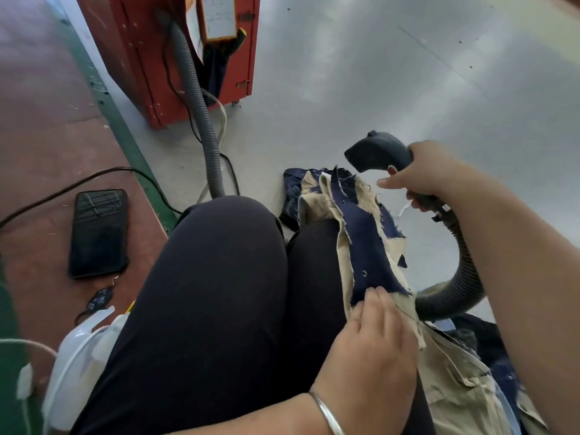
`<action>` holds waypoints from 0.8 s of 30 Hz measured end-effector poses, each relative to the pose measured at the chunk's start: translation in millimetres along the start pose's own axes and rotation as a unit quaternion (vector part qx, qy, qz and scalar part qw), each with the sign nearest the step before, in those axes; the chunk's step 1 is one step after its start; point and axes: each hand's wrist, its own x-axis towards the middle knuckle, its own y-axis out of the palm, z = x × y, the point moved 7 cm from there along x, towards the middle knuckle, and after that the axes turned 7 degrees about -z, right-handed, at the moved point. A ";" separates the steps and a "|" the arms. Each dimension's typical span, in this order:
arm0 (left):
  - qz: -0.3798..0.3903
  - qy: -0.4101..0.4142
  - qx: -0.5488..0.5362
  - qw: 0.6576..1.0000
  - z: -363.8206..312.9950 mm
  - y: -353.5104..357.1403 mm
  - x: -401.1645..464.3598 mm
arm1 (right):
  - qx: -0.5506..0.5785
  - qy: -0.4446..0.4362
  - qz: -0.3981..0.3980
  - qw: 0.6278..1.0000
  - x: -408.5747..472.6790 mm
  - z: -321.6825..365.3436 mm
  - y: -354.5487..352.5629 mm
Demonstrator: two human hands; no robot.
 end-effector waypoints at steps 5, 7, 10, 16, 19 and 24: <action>-0.080 -0.003 -0.037 0.996 10.2 -15.6 5.5 | 0.087 -0.004 -0.030 0.996 -55.4 -43.1 -29.6; -0.114 -0.002 -0.058 0.992 16.4 -24.4 6.9 | 0.082 -0.017 -0.029 0.996 -94.7 -56.1 -31.6; -0.158 -0.018 -0.095 0.983 35.2 -39.0 10.3 | 0.052 -0.036 -0.045 0.997 -146.3 -70.4 -33.1; -0.173 -0.025 -0.114 0.978 51.4 -47.0 2.3 | 0.092 -0.005 -0.067 0.993 -212.6 -104.4 -32.7; -0.181 -0.003 -0.113 0.977 42.7 -45.1 -3.3 | 0.058 0.003 -0.007 0.998 -220.1 -116.0 -11.5; -0.158 0.006 -0.080 0.984 37.9 -39.6 -1.8 | 0.005 0.011 0.002 1.000 -207.1 -116.0 15.9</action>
